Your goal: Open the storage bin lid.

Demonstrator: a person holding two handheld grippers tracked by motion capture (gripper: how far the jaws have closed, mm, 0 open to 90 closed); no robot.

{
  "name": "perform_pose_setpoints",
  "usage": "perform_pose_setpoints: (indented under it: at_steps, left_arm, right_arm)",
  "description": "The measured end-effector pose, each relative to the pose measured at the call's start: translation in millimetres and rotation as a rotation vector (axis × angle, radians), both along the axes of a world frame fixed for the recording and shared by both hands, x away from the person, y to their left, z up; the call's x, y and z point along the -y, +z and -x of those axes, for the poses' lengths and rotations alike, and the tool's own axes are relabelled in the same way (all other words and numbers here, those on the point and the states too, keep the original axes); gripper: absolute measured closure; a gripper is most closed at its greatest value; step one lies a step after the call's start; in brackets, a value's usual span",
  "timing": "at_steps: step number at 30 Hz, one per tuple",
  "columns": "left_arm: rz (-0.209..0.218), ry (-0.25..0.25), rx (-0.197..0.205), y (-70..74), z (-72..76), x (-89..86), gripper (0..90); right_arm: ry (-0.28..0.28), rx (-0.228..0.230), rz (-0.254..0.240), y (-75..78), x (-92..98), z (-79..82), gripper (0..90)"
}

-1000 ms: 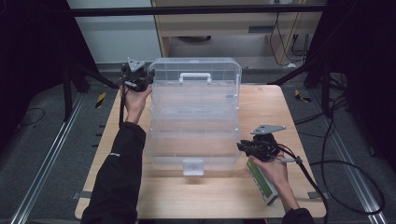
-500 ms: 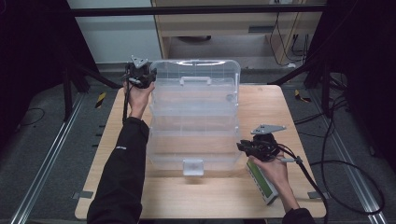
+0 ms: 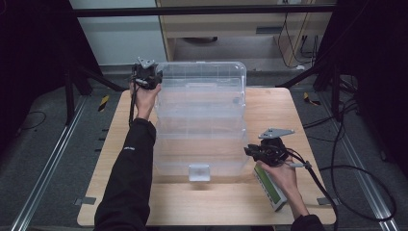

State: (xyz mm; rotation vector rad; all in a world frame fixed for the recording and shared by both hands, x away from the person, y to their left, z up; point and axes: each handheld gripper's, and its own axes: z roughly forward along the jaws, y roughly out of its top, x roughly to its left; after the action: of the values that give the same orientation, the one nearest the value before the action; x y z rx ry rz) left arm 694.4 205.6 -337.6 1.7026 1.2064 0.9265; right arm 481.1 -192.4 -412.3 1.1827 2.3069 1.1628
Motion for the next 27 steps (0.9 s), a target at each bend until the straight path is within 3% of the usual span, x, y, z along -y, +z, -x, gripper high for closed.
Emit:
perform_pose_setpoints:
  at_steps: [4, 6, 12, 13, 16, 20, 27]
  left_arm:
    - [-0.016, -0.003, -0.016, -2.4, -2.2, -1.3, 74.0]
    - [0.002, -0.005, -0.012, -3.2, -2.0, -4.4, 70.4]
    - [0.029, -0.001, -0.013, 4.4, 14.5, -22.2, 62.7]
    - [0.05, -0.009, -0.002, 7.3, 24.2, -29.6, 61.6]
    - [0.066, -0.023, -0.003, 10.9, 38.3, -38.7, 57.8]
    - [0.079, -0.038, 0.008, 14.4, 68.9, -53.9, 52.7]
    - [0.084, -0.054, -0.001, 8.1, 121.0, -66.7, 47.9]
  right_arm:
    - [0.0, -0.001, 0.006, 0.3, 0.4, 0.0, 75.4]
    - [0.001, 0.0, 0.004, 0.3, 0.2, 0.0, 75.4]
    - [-0.016, 0.0, 0.01, 0.1, -0.4, -0.1, 75.9]
    - [-0.013, 0.001, 0.002, -0.7, -0.3, -0.7, 75.7]
    - [-0.017, 0.002, 0.001, -0.7, -0.8, -0.3, 75.7]
    - [-0.018, 0.003, -0.003, -0.9, -0.5, -0.5, 75.7]
    - [-0.015, -0.008, 0.007, 0.5, -1.4, -1.4, 75.5]
